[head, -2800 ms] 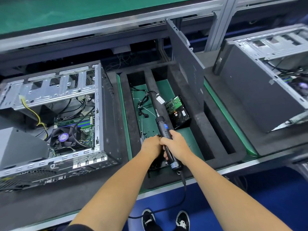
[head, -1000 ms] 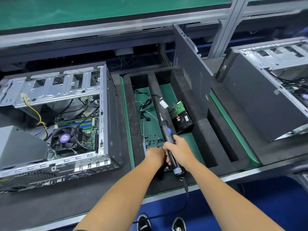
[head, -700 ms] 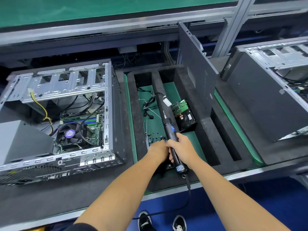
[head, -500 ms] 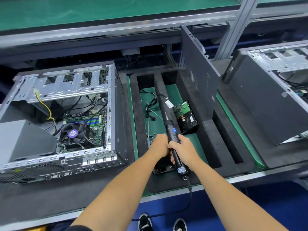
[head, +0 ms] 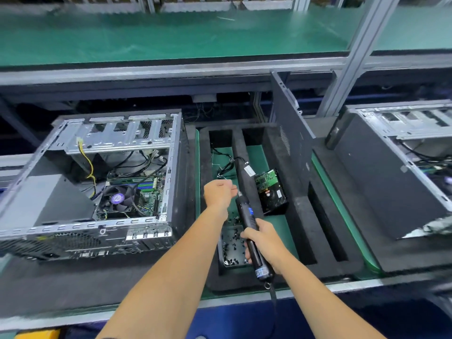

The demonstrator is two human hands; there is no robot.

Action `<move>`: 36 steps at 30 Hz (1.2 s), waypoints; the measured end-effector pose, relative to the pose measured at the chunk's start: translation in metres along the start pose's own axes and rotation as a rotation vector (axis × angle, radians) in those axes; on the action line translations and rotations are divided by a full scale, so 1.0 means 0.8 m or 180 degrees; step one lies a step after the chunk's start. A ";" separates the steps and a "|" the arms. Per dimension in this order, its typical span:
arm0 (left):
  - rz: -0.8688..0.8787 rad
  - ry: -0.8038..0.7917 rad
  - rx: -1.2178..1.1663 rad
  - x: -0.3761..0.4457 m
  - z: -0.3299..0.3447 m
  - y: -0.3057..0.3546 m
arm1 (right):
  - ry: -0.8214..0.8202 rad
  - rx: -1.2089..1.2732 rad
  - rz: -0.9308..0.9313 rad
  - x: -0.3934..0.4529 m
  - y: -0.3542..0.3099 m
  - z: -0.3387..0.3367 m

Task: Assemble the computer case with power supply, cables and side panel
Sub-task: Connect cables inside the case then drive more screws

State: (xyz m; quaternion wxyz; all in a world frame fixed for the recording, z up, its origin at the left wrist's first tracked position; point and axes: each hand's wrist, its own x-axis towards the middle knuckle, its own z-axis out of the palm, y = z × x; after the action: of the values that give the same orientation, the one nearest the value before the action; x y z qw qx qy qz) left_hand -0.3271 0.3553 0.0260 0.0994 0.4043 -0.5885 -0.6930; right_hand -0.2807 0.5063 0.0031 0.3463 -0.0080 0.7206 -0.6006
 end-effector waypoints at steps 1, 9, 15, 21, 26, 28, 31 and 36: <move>0.0033 0.0031 0.0015 -0.001 0.000 0.004 | -0.0050 -0.0008 -0.0034 -0.003 -0.003 0.001; 0.0162 -0.0110 -0.0296 -0.026 -0.014 0.051 | -0.0335 -0.0016 -0.0281 -0.016 -0.040 0.006; 0.0106 -0.0116 -0.0651 -0.050 -0.024 0.093 | -0.0359 0.0066 -0.0411 -0.028 -0.069 0.013; 0.0017 -0.0218 -0.0985 -0.059 -0.043 0.121 | -0.0468 0.0035 -0.0644 -0.044 -0.097 0.030; 0.0070 -0.0400 -0.1317 -0.076 -0.068 0.141 | -0.0514 -0.0055 -0.0814 -0.055 -0.112 0.048; 0.0156 -0.0356 -0.1359 -0.083 -0.080 0.145 | -0.0510 -0.0106 -0.0891 -0.059 -0.117 0.060; 0.0315 -0.0337 -0.1455 -0.092 -0.100 0.150 | -0.0526 -0.0154 -0.0953 -0.066 -0.123 0.082; 0.0600 -0.0136 -0.1044 -0.091 -0.143 0.148 | -0.0555 -0.0246 -0.0991 -0.082 -0.133 0.125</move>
State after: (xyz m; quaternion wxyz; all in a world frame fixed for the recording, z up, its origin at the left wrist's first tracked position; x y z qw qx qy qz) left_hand -0.2421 0.2821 0.1669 0.2160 0.3109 -0.5049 -0.7757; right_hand -0.2226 0.4191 0.1239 0.3096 -0.1848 0.7004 -0.6159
